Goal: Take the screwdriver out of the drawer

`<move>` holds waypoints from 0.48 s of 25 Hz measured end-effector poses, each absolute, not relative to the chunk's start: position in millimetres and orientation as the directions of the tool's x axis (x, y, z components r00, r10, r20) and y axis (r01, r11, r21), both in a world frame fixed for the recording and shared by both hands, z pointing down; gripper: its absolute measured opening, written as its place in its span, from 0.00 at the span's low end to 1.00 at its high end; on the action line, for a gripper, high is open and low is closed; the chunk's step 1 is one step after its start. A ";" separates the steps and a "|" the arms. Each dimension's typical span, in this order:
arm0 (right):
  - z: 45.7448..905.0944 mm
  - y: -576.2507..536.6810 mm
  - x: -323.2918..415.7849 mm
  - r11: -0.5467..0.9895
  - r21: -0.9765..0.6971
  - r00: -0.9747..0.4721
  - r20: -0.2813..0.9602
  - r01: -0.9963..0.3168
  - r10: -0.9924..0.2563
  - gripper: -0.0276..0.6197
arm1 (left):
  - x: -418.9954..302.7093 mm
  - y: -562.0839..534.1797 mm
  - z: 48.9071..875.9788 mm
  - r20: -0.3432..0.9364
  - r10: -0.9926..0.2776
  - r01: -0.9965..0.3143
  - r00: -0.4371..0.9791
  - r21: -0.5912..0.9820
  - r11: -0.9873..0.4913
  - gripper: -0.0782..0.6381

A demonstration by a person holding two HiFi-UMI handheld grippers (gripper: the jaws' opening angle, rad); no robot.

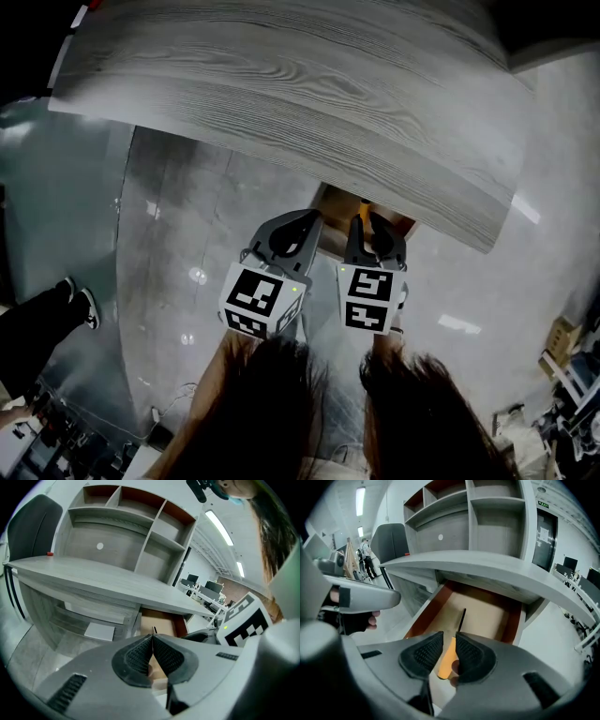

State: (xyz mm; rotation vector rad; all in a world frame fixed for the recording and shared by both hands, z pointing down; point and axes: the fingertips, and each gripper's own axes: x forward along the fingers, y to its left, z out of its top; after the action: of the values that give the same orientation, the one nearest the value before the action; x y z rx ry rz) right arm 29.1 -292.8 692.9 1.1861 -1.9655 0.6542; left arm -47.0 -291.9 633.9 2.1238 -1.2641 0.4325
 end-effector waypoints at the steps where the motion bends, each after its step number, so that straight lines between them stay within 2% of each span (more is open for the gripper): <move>1: 696.5 -293.4 27.6 0.444 -0.053 -0.301 0.806 -0.894 -0.510 0.17 | -48.1 -293.1 635.7 0.565 -0.666 -0.873 0.487 0.345 -0.345 0.13; 12: 726.2 -297.9 27.8 0.404 -0.056 -0.247 0.864 -0.913 -0.439 0.19 | -56.1 -296.7 649.3 0.599 -0.647 -0.879 0.472 0.372 -0.297 0.13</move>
State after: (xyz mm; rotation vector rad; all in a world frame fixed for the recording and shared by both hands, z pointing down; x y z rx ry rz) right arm 27.8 -297.9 726.2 1.1632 -1.8510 0.7393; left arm -56.1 -296.7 649.3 2.0471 -1.2615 0.4421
